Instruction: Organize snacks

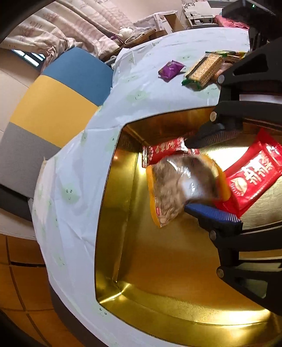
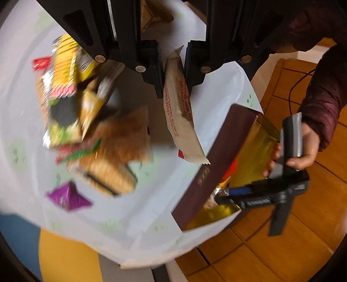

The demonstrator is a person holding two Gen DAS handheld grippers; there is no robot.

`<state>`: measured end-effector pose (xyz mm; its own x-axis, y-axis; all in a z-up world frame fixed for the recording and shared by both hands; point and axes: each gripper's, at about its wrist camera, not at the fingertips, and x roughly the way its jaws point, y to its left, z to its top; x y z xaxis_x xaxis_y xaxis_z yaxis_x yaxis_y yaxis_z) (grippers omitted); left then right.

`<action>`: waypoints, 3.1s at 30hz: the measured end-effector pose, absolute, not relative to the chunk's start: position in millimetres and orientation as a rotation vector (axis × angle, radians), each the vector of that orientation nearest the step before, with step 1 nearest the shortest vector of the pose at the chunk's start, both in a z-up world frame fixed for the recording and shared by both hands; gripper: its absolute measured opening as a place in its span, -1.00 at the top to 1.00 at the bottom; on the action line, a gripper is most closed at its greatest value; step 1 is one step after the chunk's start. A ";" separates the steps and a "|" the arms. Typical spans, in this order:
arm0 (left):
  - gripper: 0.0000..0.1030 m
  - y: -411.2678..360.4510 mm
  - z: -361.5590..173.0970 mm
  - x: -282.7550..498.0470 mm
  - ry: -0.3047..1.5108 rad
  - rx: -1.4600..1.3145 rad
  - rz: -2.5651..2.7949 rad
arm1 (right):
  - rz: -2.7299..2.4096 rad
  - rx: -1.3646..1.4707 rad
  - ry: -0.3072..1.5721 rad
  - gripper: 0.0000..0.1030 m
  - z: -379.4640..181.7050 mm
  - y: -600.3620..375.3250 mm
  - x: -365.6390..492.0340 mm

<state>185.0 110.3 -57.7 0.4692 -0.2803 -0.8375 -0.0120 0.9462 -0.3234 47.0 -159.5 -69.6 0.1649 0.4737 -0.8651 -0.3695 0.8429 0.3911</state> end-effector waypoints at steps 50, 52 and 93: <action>-0.10 87.1 -38.0 29.7 1.004 -0.103 -0.073 | 0.322 -0.219 1.038 -0.25 -82.4 -125.5 -1.7; -0.10 86.4 -36.3 28.4 0.993 -0.092 -0.069 | 0.308 -0.239 1.036 -0.32 -81.1 -126.0 -1.5; -0.10 143.7 -34.5 26.5 0.937 -0.248 0.001 | 0.302 0.070 1.036 0.43 -63.1 -145.2 4.3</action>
<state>26.5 143.7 -34.5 0.5945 -0.1067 -0.7970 -0.1081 0.9716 -0.2106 4.3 -145.2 -63.1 0.4724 0.2794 -0.8359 -0.2137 0.9564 0.1989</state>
